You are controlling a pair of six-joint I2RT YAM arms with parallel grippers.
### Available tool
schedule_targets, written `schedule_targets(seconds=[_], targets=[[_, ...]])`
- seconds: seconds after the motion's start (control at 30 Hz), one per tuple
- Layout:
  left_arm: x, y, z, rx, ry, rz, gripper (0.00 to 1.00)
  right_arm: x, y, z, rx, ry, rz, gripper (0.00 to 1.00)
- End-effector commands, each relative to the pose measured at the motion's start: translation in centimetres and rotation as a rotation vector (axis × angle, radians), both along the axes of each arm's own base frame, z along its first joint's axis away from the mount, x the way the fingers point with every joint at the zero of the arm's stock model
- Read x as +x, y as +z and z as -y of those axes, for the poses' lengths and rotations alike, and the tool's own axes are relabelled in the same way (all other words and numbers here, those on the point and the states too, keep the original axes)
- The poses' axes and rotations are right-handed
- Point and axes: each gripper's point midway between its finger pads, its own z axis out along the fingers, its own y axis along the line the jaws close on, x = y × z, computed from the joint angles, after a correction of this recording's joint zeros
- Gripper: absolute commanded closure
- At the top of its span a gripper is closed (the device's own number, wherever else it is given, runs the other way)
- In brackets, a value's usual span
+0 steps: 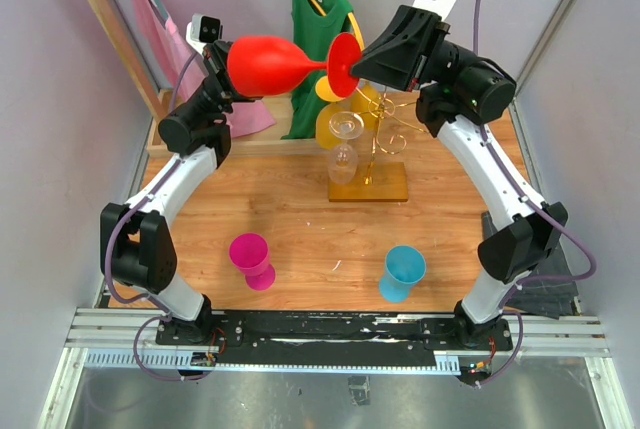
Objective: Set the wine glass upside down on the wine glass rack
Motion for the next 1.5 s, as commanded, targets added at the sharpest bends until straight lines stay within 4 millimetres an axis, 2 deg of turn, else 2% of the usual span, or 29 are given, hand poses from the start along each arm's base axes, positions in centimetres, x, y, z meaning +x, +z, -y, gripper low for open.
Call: schedule_targets(seconds=[0.0, 0.13, 0.2, 0.33, 0.57, 0.83, 1.03, 1.27, 1.47], targets=[[-5.9, 1.8, -2.0, -0.078, -0.147, 0.162, 1.00, -1.9, 1.0, 0.0, 0.034, 0.025, 0.041, 0.96], [-6.0, 1.7, -1.9, -0.075, -0.143, 0.165, 0.98, -2.2, 1.1, 0.0, 0.040, 0.025, 0.049, 0.99], [-6.1, 1.6, -1.9, -0.067, -0.143, 0.167, 0.83, -2.3, 1.2, 0.1, 0.046, 0.021, 0.051, 0.99], [-6.2, 1.2, -1.7, -0.048, -0.137, 0.171, 0.60, -2.6, 1.6, 0.3, 0.056, 0.018, 0.065, 0.99], [-6.5, 0.3, -1.4, -0.019, -0.121, 0.174, 0.49, -2.9, 3.0, 1.4, 0.094, -0.012, 0.098, 0.99], [-6.7, -0.4, -1.5, 0.008, -0.104, 0.173, 0.47, -2.1, 4.6, 4.8, 0.144, -0.111, 0.116, 0.99], [-6.8, -0.5, -1.5, 0.013, -0.101, 0.174, 0.48, 0.0, 4.9, 8.0, 0.153, -0.285, 0.114, 0.99], [-6.9, -0.4, -1.5, 0.015, -0.100, 0.180, 0.49, 2.9, 4.0, 10.2, 0.108, -0.438, 0.083, 0.99], [-7.1, -0.5, -1.3, 0.033, -0.094, 0.187, 0.51, 7.2, 2.1, 13.6, 0.040, -0.641, 0.011, 0.99]])
